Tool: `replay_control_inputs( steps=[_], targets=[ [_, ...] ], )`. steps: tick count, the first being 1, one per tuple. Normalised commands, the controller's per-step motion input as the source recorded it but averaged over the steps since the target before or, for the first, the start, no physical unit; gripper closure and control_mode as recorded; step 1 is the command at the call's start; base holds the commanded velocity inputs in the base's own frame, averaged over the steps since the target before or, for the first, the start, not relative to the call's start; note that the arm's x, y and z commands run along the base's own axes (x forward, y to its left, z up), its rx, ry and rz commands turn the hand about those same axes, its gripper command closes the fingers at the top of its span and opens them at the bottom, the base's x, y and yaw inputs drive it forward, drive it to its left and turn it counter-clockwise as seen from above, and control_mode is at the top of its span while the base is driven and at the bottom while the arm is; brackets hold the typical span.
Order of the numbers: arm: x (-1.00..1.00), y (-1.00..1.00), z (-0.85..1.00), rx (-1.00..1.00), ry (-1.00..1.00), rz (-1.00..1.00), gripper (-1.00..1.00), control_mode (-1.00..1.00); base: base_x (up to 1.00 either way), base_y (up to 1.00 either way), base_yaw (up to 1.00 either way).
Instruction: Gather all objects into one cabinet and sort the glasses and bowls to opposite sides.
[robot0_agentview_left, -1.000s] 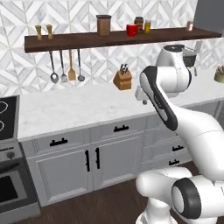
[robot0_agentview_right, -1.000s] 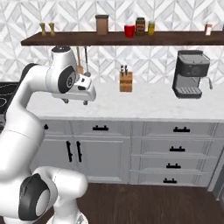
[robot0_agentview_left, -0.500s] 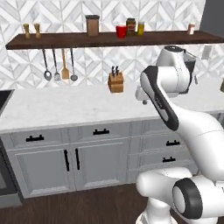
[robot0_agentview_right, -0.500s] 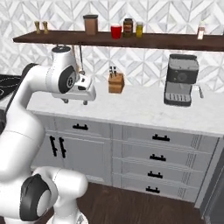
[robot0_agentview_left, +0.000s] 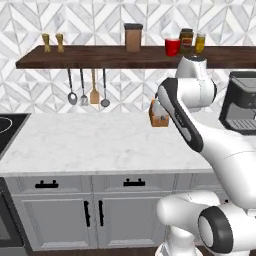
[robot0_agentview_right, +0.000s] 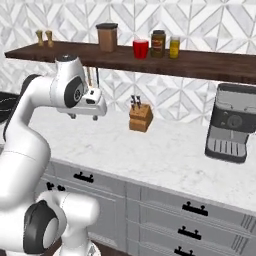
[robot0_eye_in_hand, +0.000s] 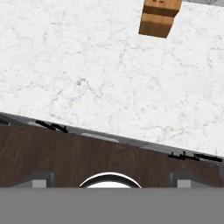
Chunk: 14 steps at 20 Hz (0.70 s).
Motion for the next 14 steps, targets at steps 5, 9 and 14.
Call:
replay_control_inputs(
  steps=[5, 9, 14],
  targets=[
    [0.0, 0.0, 0.0, 0.0, 0.0, 0.0, -1.0, 1.0, 0.25, -1.0, -0.01],
    [0.0, 0.0, 0.0, 0.0, 0.0, 0.0, -1.0, 1.0, 0.1, -0.91, -0.05],
    [0.0, 0.0, 0.0, 0.0, 0.0, 0.0, -1.0, 1.0, 0.31, -0.05, 0.0]
  ],
)
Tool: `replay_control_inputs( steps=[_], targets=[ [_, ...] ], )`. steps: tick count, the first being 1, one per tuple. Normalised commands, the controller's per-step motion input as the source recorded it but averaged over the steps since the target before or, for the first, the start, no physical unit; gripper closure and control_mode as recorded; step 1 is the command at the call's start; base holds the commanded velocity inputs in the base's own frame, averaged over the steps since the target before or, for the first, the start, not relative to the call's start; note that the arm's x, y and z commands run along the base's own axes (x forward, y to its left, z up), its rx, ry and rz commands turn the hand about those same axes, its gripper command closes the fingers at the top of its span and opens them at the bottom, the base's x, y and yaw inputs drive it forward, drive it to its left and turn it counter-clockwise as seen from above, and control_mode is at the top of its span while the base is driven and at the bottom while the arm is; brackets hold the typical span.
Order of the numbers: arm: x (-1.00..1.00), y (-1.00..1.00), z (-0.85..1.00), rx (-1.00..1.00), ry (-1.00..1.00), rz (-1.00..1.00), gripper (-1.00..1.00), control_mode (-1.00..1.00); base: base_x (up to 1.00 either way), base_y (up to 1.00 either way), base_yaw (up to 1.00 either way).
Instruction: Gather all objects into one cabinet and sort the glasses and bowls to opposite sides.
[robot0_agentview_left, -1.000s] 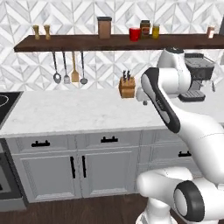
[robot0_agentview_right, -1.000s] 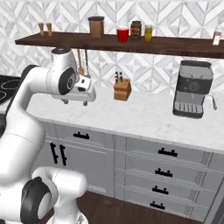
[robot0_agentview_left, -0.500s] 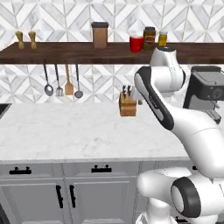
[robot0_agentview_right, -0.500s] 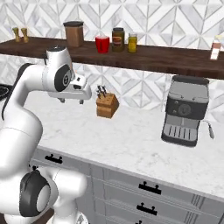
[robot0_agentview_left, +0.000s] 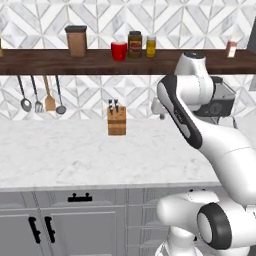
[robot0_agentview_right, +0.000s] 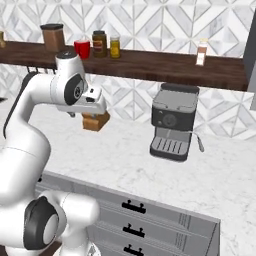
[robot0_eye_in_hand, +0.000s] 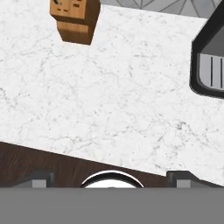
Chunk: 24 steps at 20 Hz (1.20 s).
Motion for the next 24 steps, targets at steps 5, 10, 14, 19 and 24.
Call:
replay_control_inputs(
  steps=[5, 10, 14, 19, 24],
  targets=[
    [0.0, 0.0, 0.0, 0.0, 0.0, 0.0, -1.0, 1.0, 0.91, 0.26, 0.0],
    [0.0, 0.0, 0.0, 0.0, 0.0, 0.0, -1.0, 1.0, 0.83, 0.19, 0.01],
    [0.0, 0.0, 0.0, 0.0, 0.0, 0.0, -1.0, 1.0, 0.64, 0.13, 0.0],
    [0.0, 0.0, 0.0, 0.0, 0.0, 0.0, -1.0, 1.0, 0.31, 0.06, 0.02],
    [0.0, 0.0, 0.0, 0.0, 0.0, 0.0, -1.0, 1.0, 0.15, 0.09, 0.01]
  ],
)
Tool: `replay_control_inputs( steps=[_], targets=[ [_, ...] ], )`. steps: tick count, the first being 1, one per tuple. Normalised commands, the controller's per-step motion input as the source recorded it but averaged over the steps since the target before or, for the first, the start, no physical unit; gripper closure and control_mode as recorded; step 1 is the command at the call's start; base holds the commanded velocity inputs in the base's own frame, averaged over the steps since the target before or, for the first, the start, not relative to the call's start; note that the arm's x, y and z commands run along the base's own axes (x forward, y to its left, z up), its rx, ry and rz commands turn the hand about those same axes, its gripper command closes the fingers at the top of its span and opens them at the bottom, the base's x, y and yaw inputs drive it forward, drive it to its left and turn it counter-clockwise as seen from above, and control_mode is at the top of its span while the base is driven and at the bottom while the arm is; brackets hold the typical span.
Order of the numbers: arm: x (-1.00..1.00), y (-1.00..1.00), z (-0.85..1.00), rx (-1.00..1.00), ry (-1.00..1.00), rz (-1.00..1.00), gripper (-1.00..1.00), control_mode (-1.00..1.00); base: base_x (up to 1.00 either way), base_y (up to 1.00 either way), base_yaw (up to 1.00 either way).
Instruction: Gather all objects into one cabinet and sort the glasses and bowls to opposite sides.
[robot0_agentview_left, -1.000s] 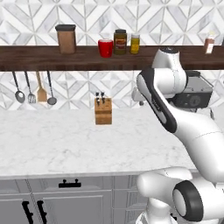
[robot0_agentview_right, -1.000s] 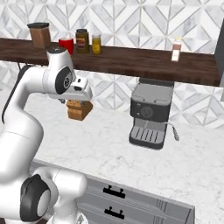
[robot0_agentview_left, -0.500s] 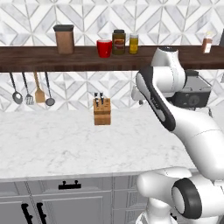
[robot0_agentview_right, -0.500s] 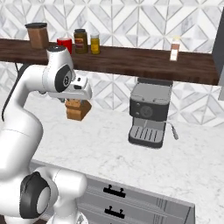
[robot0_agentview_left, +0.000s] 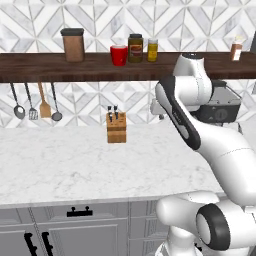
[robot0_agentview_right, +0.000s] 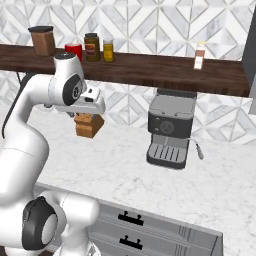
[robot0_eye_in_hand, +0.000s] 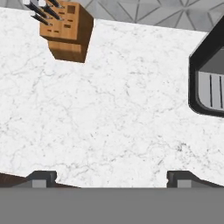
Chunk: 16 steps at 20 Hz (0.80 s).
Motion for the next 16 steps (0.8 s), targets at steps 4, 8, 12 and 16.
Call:
replay_control_inputs(
  steps=[4, 8, 12, 16],
  targets=[
    [0.0, 0.05, 0.0, 0.0, 0.0, 0.02, -1.0, -1.0, 0.01, 0.12, 0.02],
    [-0.1, 0.35, 0.07, -0.06, -0.03, 0.12, -1.0, -1.0, 0.0, 0.0, 0.0],
    [-0.5, 0.45, 0.16, -0.1, -0.07, 0.19, -1.0, -1.0, 0.0, 0.0, 0.0],
    [-0.43, 0.38, 0.36, -0.08, -0.05, 0.2, -1.0, -1.0, 0.0, 0.0, 0.0]
  ],
)
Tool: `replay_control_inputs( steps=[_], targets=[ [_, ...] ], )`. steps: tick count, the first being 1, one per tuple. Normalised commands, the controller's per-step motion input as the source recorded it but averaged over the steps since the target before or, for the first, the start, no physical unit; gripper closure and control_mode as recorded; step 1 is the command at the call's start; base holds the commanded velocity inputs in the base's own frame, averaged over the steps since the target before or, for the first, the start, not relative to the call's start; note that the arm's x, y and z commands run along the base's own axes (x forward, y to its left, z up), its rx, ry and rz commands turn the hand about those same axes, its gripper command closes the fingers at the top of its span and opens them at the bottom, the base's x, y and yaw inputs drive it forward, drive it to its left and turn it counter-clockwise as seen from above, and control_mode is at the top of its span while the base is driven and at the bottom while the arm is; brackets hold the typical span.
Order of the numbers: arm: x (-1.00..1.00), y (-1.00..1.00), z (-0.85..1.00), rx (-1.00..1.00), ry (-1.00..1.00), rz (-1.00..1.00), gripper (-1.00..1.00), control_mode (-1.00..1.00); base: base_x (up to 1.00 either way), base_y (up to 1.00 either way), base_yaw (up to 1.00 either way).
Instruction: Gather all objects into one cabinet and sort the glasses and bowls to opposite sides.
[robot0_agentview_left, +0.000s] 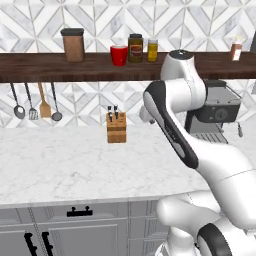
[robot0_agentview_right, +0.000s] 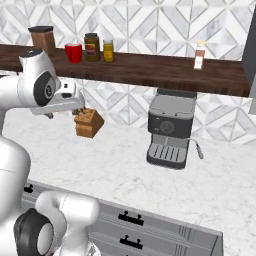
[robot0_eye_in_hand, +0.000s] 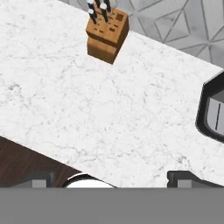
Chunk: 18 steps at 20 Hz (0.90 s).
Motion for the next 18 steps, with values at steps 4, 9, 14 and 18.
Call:
replay_control_inputs(
  steps=[4, 9, 14, 18],
  targets=[
    [-0.32, 0.36, 0.62, -0.04, -0.04, 0.18, -1.0, -1.0, 0.0, 0.0, 0.0],
    [0.0, 0.01, 0.76, 0.13, 0.0, 0.05, -1.0, -1.0, 0.0, 0.0, 0.0],
    [0.09, 0.01, 0.51, 0.12, -0.01, 0.0, -1.0, -1.0, 0.0, 0.0, 0.0],
    [0.14, 0.1, 0.25, 0.02, -0.04, 0.0, -1.0, -1.0, 0.0, 0.0, 0.0]
  ],
)
